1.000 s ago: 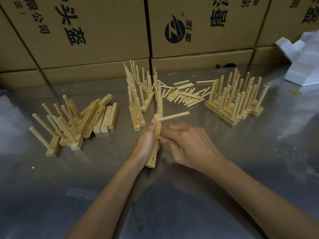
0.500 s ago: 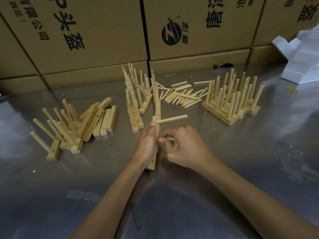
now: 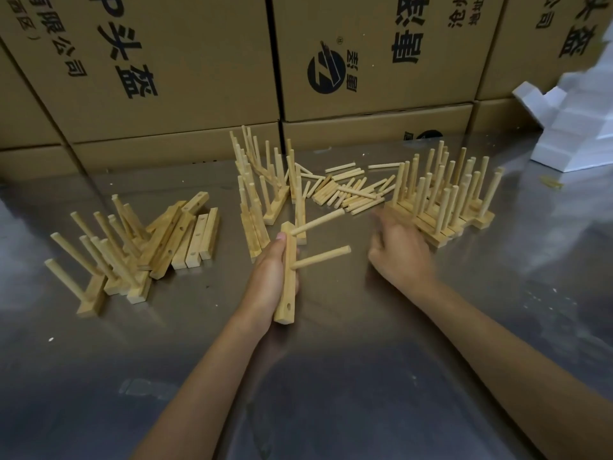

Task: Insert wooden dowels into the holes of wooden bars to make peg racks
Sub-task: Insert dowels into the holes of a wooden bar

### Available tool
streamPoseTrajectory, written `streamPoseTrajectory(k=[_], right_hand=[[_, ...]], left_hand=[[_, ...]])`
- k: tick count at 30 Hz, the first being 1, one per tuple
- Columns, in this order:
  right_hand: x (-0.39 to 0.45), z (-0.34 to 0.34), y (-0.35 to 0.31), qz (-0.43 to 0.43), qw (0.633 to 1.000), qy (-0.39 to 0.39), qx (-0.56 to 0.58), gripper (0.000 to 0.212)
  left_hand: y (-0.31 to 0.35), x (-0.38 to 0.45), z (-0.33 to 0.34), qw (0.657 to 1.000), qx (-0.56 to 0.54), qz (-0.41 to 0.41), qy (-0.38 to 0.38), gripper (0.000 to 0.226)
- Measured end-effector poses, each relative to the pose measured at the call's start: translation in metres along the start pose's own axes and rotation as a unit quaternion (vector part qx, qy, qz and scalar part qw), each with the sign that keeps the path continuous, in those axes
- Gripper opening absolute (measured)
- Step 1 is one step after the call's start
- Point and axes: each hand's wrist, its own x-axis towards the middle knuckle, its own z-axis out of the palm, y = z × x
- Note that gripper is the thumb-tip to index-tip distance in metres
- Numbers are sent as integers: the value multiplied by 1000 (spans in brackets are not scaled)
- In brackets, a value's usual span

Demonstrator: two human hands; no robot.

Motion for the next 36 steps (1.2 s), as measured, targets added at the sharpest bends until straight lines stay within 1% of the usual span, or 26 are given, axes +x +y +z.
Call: streamPoseTrajectory(k=[1,2,3,5,8,11,14,17,20,21,23,24,26,27,28,29,30,31,33,36], right_hand=[[8,6,4,-6,999,-38,-25,41],[19,12,5,-14,998,-53,-38,45],[31,17,5,-21,997,-55,-48,47],[59,25,2,-17,996,-46,-68,43],[94,38,-3,37,994,-28,-103,32],[111,48,-3,91,985,-36,-145,22],[119,53,0,80,976,-45,-198,22],[119,50,-2,60,980,-31,-189,28],[102,36,-10,58,992,-8,-116,40],[93,30,-13,60,996,-7,-72,46],[71,16,-20,86,995,-31,50,57],[60,7,-24,105,987,-48,111,54],[36,-15,-32,137,960,-90,228,31],[22,-26,-35,147,936,-112,300,21],[7,-36,-38,151,903,-134,380,16],[-9,-45,-43,155,865,-154,451,15],[-25,-50,-48,158,835,-172,499,17],[-40,-50,-53,159,817,-186,522,18],[-64,-44,-66,162,807,-186,537,17],[-79,-29,-82,150,815,-152,539,14]], left_hand=[[1,0,0,1000,-12,-1,-5,42],[1,0,0,1000,-15,-2,-7,44],[1,0,0,1000,-11,-2,-5,45],[1,2,-1,1000,-5,-1,5,46],[2,7,0,1000,0,6,4,48],[1,10,-2,1000,-3,12,-3,47],[2,10,-3,1000,-7,19,-14,46],[4,8,-2,1000,-17,13,-13,46],[8,7,-4,998,-51,-12,-16,48],[9,7,-4,997,-65,-22,-19,48],[10,7,-5,995,-87,-36,-26,45],[10,7,-6,994,-94,-39,-28,44],[11,6,-6,994,-98,-44,-27,43],[11,5,-6,994,-98,-46,-27,43],[11,4,-5,994,-99,-46,-26,43],[10,3,-5,994,-98,-43,-25,43],[10,3,-4,994,-96,-40,-24,43],[11,2,-3,995,-95,-37,-22,43],[11,-1,-2,995,-93,-29,-17,43],[10,-5,-1,996,-87,-21,-8,43]])
